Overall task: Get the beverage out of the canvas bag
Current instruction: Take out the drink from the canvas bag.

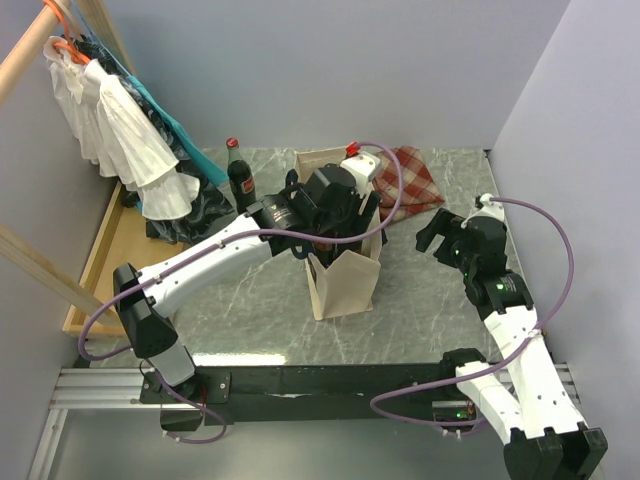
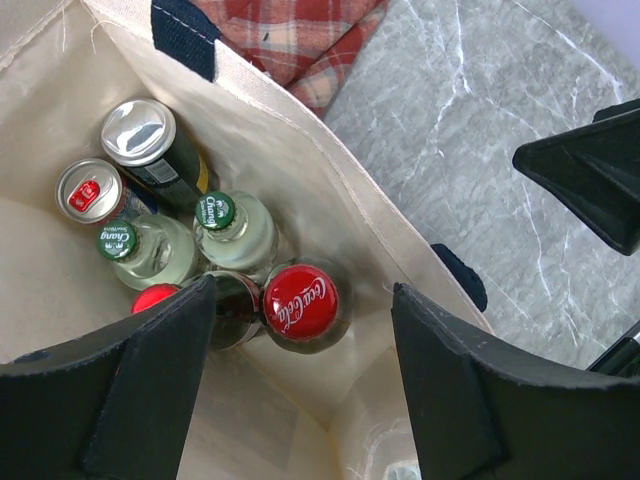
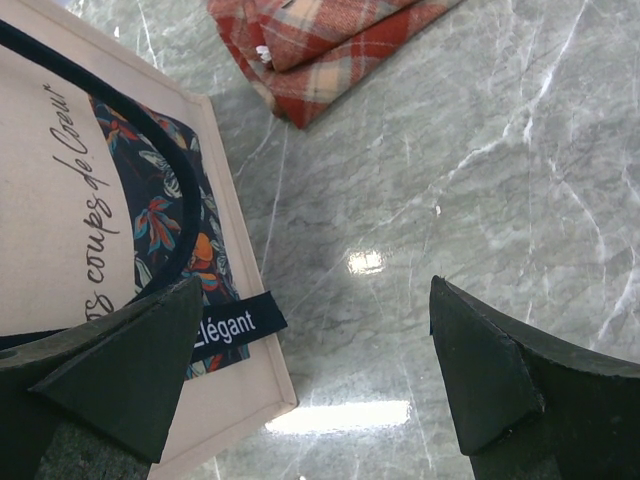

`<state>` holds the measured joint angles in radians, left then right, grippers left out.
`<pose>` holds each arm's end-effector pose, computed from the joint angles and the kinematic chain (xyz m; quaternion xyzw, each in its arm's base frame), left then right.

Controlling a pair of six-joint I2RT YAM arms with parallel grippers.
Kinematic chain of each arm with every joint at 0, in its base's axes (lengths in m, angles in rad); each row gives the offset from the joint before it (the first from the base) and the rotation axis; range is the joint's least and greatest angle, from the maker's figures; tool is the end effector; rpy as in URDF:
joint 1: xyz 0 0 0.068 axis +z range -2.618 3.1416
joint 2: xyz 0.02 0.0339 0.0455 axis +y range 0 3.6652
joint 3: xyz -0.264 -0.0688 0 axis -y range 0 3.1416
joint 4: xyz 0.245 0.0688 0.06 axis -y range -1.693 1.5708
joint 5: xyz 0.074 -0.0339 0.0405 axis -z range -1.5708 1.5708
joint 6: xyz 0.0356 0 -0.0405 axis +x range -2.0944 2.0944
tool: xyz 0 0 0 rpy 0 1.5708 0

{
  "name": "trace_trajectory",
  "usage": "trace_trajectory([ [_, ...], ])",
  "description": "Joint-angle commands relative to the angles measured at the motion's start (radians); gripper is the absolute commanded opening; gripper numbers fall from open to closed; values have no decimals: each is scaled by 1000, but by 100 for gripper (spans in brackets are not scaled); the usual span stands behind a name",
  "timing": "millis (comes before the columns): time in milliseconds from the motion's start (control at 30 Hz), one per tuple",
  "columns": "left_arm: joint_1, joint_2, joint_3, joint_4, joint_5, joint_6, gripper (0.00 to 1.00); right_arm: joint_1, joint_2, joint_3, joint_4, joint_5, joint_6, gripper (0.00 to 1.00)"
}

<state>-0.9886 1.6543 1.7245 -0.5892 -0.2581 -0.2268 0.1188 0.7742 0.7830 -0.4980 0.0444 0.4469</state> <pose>0.2145 -0.3094 0.3998 0.2589 0.8202 -0.1929 0.4722 0.1714 0.0189 0.3087 0.1512 0.8437 0.1254 0.4996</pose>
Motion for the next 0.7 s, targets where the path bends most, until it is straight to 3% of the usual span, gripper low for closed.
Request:
trace_trajectory([
  [0,-5,10,56,9,-6,-5,75,-2,2,2,18,12,-16,100],
  [667,-5,48,86,-31,-30,-5,74,-1,22,4,27,8,-19,100],
])
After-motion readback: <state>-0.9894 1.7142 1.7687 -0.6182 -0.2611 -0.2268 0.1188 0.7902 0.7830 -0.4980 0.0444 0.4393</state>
